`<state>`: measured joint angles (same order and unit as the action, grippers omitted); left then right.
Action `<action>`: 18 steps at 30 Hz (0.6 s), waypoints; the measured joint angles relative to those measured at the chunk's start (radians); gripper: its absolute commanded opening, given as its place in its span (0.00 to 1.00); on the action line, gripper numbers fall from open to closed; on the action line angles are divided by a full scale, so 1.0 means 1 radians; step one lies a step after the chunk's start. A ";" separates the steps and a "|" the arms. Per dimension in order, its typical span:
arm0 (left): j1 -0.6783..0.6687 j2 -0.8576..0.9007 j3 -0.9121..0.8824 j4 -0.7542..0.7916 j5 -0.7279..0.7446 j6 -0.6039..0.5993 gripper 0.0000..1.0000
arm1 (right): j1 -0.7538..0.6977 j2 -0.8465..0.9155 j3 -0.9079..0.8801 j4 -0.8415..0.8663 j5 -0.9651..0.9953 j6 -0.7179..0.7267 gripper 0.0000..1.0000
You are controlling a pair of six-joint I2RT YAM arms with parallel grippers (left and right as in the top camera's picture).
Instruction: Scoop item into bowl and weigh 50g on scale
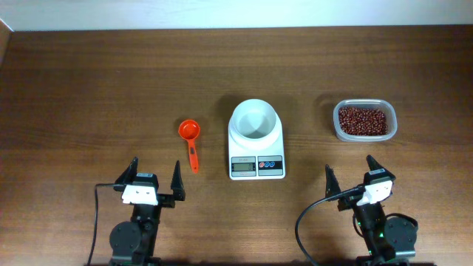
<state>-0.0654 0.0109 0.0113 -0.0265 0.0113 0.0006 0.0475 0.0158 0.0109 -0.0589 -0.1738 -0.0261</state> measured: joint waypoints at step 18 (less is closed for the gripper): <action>0.000 0.919 1.000 -0.782 0.206 0.034 0.99 | 0.000 -0.001 0.000 0.000 0.000 0.000 0.99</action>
<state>-0.0658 0.9302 1.0111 -0.8082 0.2176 0.0341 0.0479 0.0147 0.0109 -0.0589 -0.1741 -0.0261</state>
